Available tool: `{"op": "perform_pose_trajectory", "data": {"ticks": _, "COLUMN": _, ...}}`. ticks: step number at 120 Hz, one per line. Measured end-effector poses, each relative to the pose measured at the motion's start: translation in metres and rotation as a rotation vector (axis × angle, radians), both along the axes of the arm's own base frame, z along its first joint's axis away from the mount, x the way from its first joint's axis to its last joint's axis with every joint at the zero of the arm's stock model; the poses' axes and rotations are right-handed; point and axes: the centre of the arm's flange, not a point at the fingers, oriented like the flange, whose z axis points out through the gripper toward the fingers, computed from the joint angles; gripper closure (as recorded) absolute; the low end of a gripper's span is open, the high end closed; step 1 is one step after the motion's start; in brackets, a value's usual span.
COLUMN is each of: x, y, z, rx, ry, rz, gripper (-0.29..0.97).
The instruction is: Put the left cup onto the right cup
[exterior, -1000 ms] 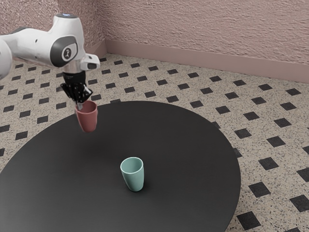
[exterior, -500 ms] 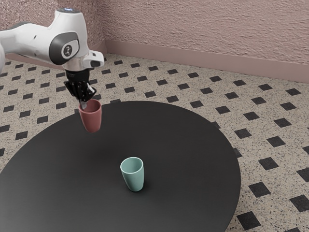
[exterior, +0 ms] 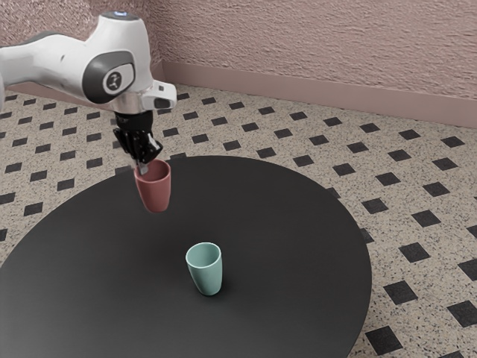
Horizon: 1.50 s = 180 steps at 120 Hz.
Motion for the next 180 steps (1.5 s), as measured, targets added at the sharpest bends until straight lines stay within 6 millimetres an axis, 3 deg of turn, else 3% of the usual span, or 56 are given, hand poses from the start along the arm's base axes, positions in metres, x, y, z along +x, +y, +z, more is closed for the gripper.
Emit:
{"op": "perform_pose_trajectory", "data": {"ticks": 55, "x": -0.006, "y": -0.037, "z": -0.002, "rx": -0.002, "ry": 0.009, "rz": -0.066, "gripper": 0.79}}
{"op": "perform_pose_trajectory", "data": {"ticks": 117, "x": -0.011, "y": -0.105, "z": -0.007, "rx": -0.001, "ry": 0.009, "rz": -0.184, "gripper": 0.79}}
{"op": "perform_pose_trajectory", "data": {"ticks": 180, "x": -0.011, "y": -0.116, "z": -0.02, "rx": -0.001, "ry": 0.029, "rz": -0.196, "gripper": 0.79}}
